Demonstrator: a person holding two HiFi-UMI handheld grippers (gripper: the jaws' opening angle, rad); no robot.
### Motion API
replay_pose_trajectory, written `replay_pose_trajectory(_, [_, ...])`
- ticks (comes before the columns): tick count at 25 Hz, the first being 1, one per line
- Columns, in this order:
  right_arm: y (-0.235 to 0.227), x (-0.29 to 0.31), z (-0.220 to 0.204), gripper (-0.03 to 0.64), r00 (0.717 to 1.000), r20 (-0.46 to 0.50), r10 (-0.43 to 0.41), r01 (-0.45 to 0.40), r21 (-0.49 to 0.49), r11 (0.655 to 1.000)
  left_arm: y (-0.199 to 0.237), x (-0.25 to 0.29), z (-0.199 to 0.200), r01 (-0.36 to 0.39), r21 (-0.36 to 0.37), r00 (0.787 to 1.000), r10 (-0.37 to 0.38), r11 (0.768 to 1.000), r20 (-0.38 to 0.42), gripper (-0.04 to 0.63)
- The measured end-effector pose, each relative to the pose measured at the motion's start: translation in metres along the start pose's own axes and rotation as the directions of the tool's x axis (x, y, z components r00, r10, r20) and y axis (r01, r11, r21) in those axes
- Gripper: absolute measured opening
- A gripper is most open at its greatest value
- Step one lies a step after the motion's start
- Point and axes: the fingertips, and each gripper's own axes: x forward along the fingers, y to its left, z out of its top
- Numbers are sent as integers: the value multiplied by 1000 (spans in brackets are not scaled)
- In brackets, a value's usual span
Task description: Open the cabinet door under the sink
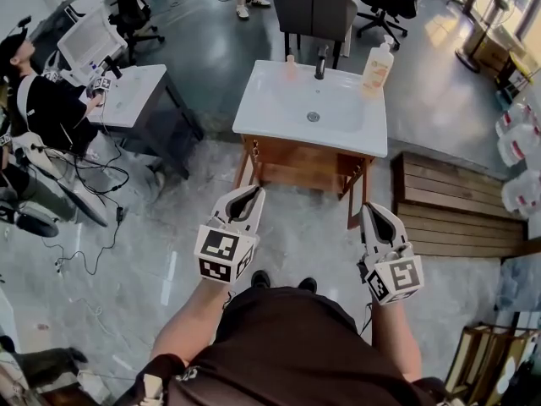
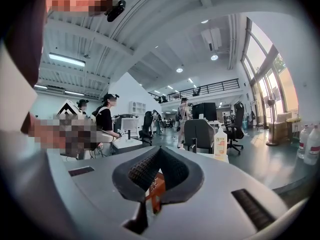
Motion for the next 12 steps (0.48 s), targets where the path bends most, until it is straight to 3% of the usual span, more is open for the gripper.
replay_pose_trajectory(12, [11,-2,-1,11,1000,13,26,-26,22,999,-3,-6,-6,-26,-15,1000,26,1000,12,34])
